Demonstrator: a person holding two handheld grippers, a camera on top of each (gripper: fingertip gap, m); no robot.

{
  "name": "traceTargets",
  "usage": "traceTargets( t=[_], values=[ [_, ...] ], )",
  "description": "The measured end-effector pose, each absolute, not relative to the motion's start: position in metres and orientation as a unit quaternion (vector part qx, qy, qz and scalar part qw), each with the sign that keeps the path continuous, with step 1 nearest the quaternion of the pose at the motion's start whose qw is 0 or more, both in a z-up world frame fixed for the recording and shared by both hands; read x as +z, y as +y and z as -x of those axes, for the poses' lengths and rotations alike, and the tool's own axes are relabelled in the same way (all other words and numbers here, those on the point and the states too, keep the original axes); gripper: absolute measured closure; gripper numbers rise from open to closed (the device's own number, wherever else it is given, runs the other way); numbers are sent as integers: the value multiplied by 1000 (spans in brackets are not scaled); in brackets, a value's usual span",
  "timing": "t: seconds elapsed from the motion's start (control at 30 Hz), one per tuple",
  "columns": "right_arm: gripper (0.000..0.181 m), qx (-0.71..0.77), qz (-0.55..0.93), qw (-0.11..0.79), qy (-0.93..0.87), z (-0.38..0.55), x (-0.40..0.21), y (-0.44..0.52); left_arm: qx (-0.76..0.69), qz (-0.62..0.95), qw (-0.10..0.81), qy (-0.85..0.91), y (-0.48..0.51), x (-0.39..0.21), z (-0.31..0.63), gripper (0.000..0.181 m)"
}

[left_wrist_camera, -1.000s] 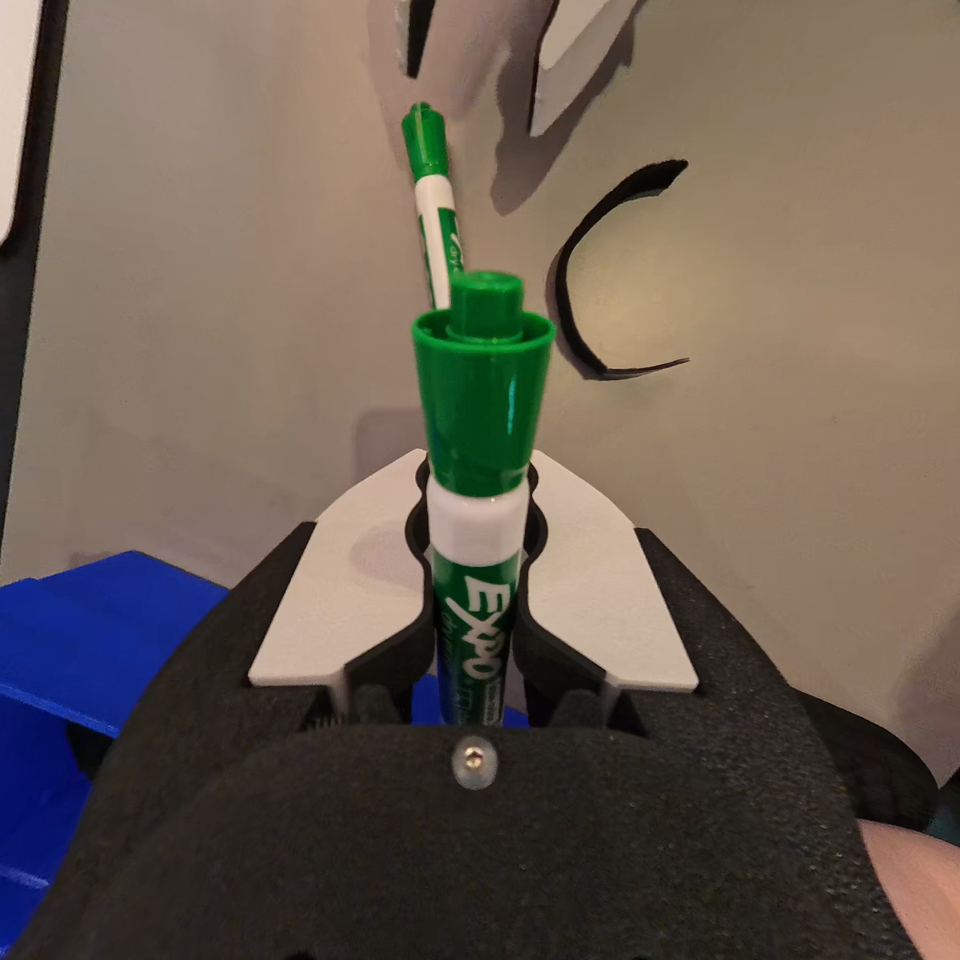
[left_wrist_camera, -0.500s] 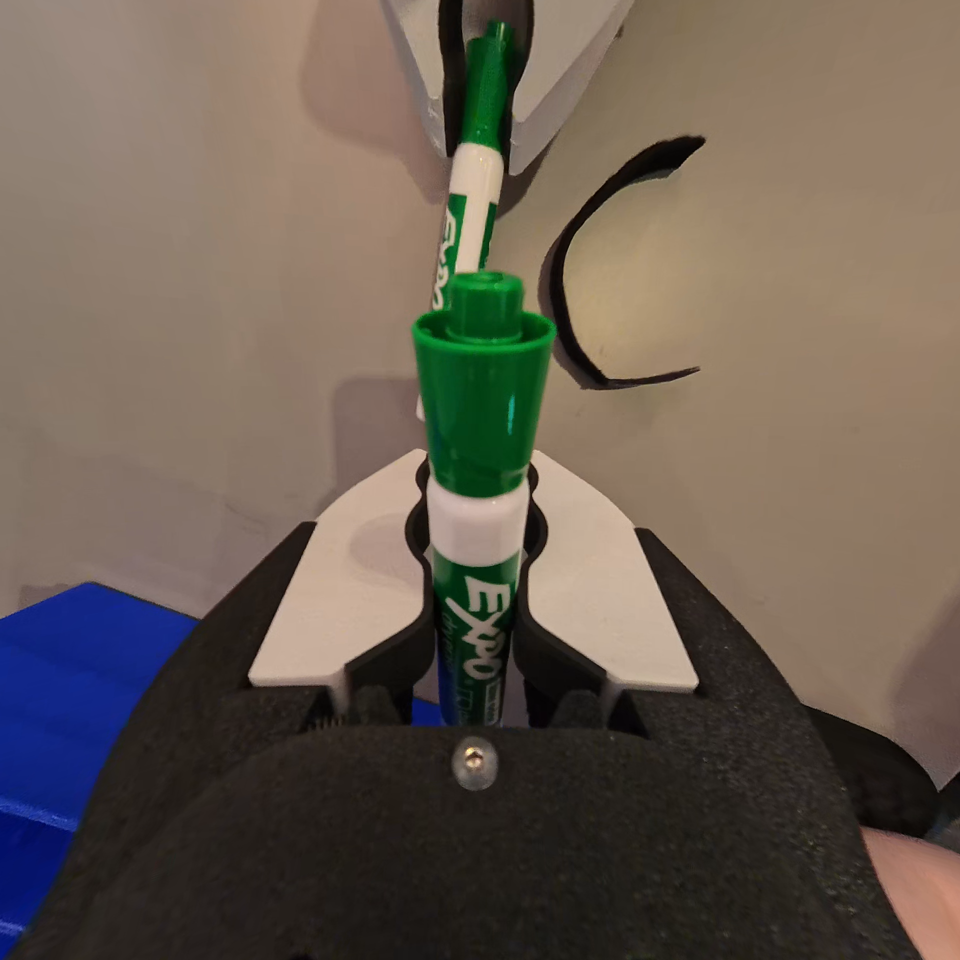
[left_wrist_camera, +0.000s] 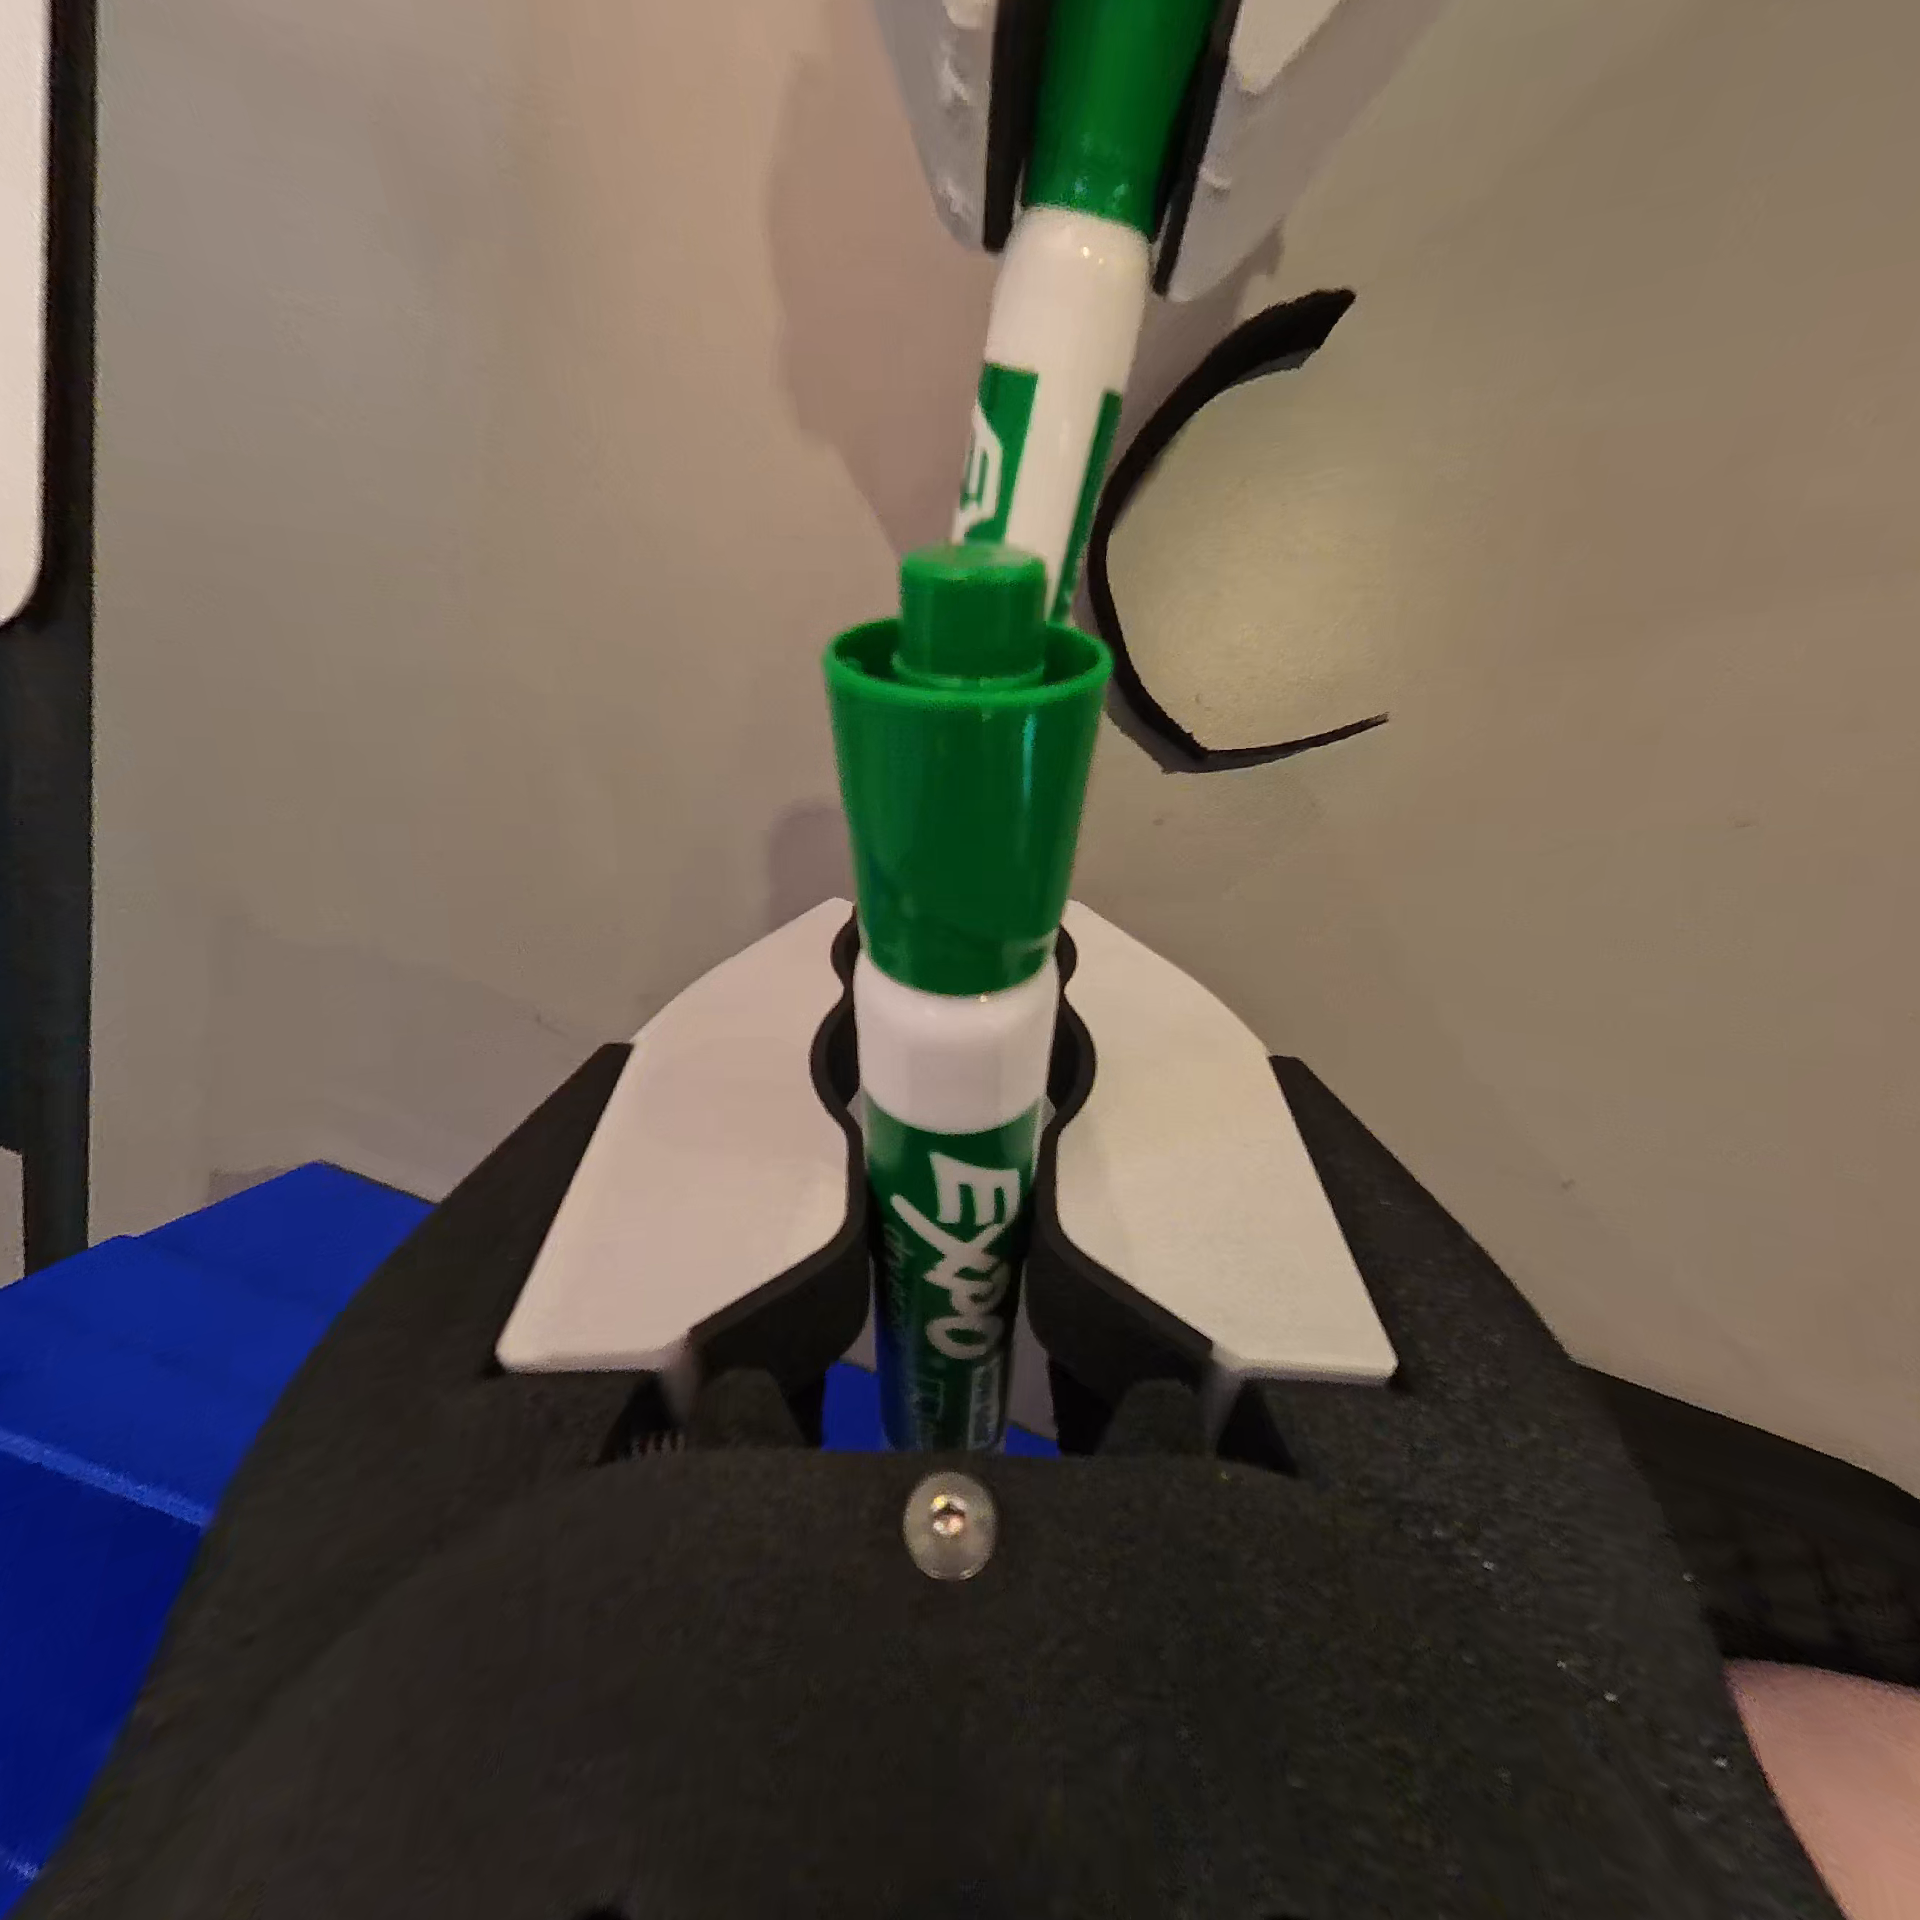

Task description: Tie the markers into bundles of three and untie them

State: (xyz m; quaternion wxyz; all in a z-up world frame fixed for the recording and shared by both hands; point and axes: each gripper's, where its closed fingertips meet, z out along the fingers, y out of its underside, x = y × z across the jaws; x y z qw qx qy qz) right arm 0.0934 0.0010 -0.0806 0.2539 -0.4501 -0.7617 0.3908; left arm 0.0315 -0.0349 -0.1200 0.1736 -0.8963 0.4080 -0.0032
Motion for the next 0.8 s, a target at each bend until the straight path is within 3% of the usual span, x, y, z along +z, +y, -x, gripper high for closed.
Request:
traceTargets(
  t=[0.63, 0.67, 0.8],
  values=[
    [165, 486, 423, 251, -722, -81, -50, -28, -42, 882, 165, 440, -39, -127, -60, 149],
    [180, 494, 417, 248, -721, -82, -48, -29, -48, 879, 169, 444, -39, -126, -62, 149],
    [180, 515, 407, 256, -710, -83, -45, -26, -80, 878, 159, 444, -47, -123, -69, 150]
  ],
)
